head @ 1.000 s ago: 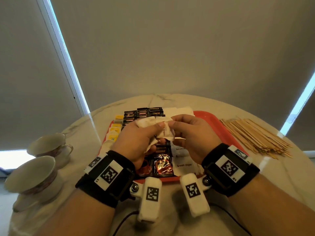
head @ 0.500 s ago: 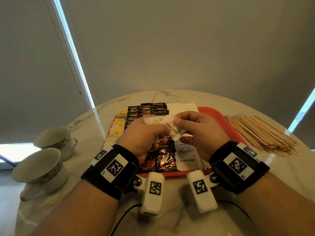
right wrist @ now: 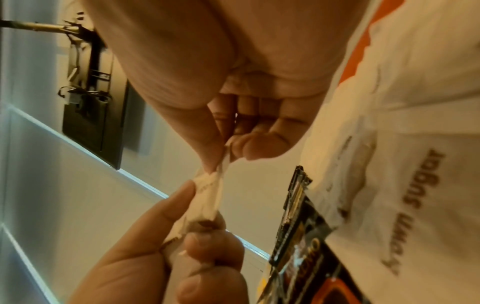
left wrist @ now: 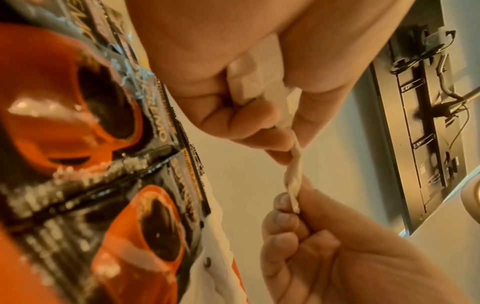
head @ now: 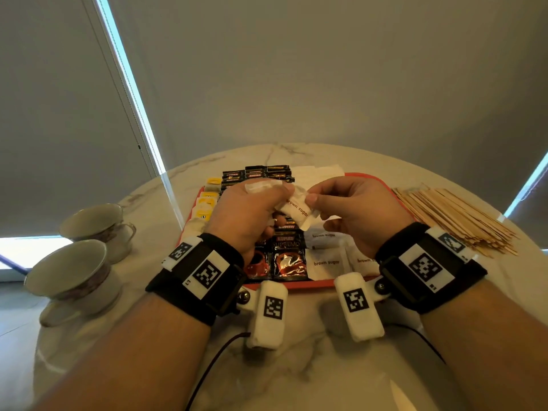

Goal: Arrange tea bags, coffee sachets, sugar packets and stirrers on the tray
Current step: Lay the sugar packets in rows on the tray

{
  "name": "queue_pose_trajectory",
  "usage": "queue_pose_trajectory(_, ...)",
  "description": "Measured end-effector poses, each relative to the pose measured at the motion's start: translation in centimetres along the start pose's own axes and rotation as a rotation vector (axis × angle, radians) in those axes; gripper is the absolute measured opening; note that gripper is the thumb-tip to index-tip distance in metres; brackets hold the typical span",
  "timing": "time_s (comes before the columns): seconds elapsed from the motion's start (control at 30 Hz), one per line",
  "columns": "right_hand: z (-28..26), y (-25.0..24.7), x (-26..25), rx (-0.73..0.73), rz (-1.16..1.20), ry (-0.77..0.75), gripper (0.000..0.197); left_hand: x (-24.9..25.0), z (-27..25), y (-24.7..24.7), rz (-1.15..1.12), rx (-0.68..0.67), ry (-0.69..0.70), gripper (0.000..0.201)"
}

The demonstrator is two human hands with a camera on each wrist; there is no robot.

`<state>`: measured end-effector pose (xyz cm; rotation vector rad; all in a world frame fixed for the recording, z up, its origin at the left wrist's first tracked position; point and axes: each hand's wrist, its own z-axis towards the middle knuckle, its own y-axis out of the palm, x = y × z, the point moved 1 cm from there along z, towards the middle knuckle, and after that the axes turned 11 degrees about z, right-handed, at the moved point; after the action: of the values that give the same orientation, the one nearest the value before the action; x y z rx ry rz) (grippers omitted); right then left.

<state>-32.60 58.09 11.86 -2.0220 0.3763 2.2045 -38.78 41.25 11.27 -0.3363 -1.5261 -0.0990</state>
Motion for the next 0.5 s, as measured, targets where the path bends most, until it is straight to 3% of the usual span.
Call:
queue_pose_trajectory(0.27, -0.3, 0.1, -0.3, 0.011, -0.063, 0.068, 0.014, 0.3, -0.2, -0.1, 0.016, 0.03, 0.04, 0.007)
queue_pose_trajectory(0.5, -1.6, -1.7, -0.7, -0.053, -0.442, 0.267, 0.02, 0.6, 0.1, -0.8, -0.205, 0.021, -0.162, 0.01)
